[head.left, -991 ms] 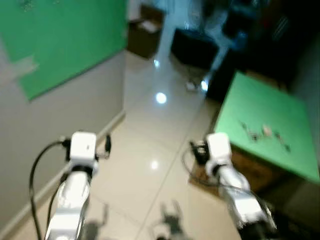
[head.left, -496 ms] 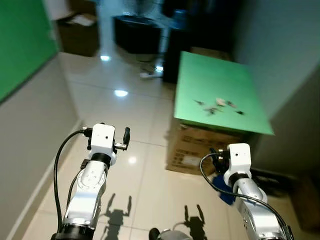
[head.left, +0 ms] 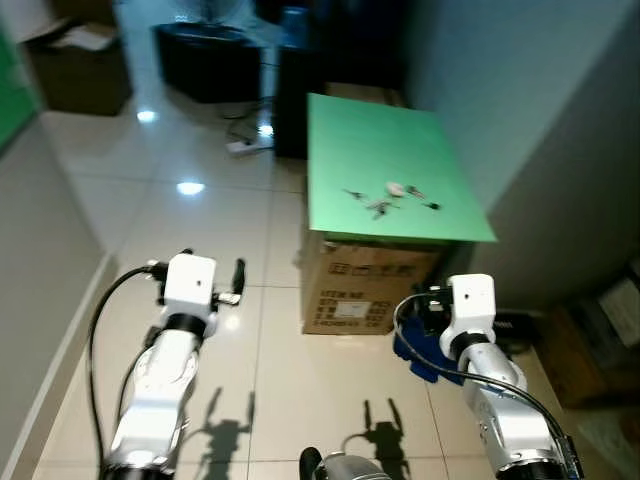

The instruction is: Hang keys on a hook

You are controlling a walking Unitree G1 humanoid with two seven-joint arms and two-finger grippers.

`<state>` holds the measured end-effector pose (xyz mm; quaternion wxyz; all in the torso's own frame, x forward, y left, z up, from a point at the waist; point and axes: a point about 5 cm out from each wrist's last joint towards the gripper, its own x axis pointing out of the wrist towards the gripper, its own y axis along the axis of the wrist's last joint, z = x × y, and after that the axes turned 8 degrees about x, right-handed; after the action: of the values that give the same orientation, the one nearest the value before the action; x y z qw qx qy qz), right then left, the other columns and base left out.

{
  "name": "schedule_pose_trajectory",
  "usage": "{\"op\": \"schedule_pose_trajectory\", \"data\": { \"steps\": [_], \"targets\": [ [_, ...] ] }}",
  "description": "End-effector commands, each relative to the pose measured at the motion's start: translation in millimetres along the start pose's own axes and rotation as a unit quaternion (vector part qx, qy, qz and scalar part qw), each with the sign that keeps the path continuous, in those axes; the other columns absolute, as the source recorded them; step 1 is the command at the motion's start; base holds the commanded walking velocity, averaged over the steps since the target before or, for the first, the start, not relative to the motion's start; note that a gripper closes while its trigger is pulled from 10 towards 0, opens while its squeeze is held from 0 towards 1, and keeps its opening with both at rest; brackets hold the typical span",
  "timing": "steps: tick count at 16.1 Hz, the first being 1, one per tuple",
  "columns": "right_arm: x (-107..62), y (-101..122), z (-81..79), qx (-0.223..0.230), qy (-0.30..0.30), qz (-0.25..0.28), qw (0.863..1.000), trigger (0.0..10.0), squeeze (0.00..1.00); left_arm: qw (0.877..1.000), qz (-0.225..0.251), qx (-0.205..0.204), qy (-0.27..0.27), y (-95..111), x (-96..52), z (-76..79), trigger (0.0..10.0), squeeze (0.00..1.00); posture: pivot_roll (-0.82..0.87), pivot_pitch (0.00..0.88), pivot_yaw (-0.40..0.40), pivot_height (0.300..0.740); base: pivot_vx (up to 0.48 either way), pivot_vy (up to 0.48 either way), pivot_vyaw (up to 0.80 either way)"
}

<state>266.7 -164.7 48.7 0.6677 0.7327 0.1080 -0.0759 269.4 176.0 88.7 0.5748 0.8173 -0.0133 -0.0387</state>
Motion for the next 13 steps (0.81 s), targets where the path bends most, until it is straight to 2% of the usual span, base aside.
{"op": "schedule_pose_trajectory", "data": {
  "steps": [1, 2, 4, 7, 9, 11, 13],
  "targets": [
    [1.3, 15.4, 2.3, 0.006, -0.004, 0.035, 0.999, 10.0, 0.0, 0.999, 0.033, -0.001, -0.008, 15.7, 7.3, 4.2, 10.0, 0.0, -0.09, 0.0, -0.089, 0.74, 0.0, 0.0, -0.8],
    [1.5, 17.6, 2.1, 0.004, -0.003, 0.039, 0.999, 10.0, 0.0, 0.999, 0.036, -0.002, -0.011, 17.9, 9.8, 5.3, 10.0, 0.0, -0.11, 0.0, -0.07, 0.74, 0.0, 0.0, -0.8],
    [0.0, 20.1, 1.7, -0.004, -0.012, 0.049, 0.999, 10.0, 0.0, 0.997, 0.057, 0.018, -0.058, 27.5, 17.2, 14.3, 10.0, 0.0, -0.13, 0.0, -0.03, 0.74, 0.0, 0.0, -0.8],
    [-6.1, 16.9, 4.4, -0.011, -0.026, 0.048, 0.998, 10.0, 0.0, 0.994, 0.07, 0.014, -0.076, 32.0, 21.3, 18.8, 10.0, 0.0, -0.15, 0.0, -0.003, 0.74, 0.0, 0.0, -0.8],
    [-5.6, 25.0, 8.5, -0.021, -0.027, 0.059, 0.998, 10.0, 0.0, 0.992, 0.088, 0.001, -0.085, 40.5, 26.3, 23.4, 10.0, 0.0, -0.15, 0.0, -0.003, 0.74, 0.279, 0.0, -0.67],
    [-1.6, 31.0, 8.1, -0.031, -0.017, 0.066, 0.997, 10.0, 0.0, 0.992, 0.091, 0.002, -0.089, 42.4, 27.6, 26.2, 10.0, 0.0, -0.14, 0.0, -0.014, 0.74, 0.307, 0.0, 0.0],
    [1.2, 32.7, 3.2, -0.033, 0.0, 0.062, 0.998, 10.0, 0.0, 0.993, 0.084, -0.01, -0.079, 39.1, 23.8, 22.1, 10.0, 0.0, -0.14, 0.0, -0.032, 0.74, 0.313, 0.0, 0.0]
  ]
}}
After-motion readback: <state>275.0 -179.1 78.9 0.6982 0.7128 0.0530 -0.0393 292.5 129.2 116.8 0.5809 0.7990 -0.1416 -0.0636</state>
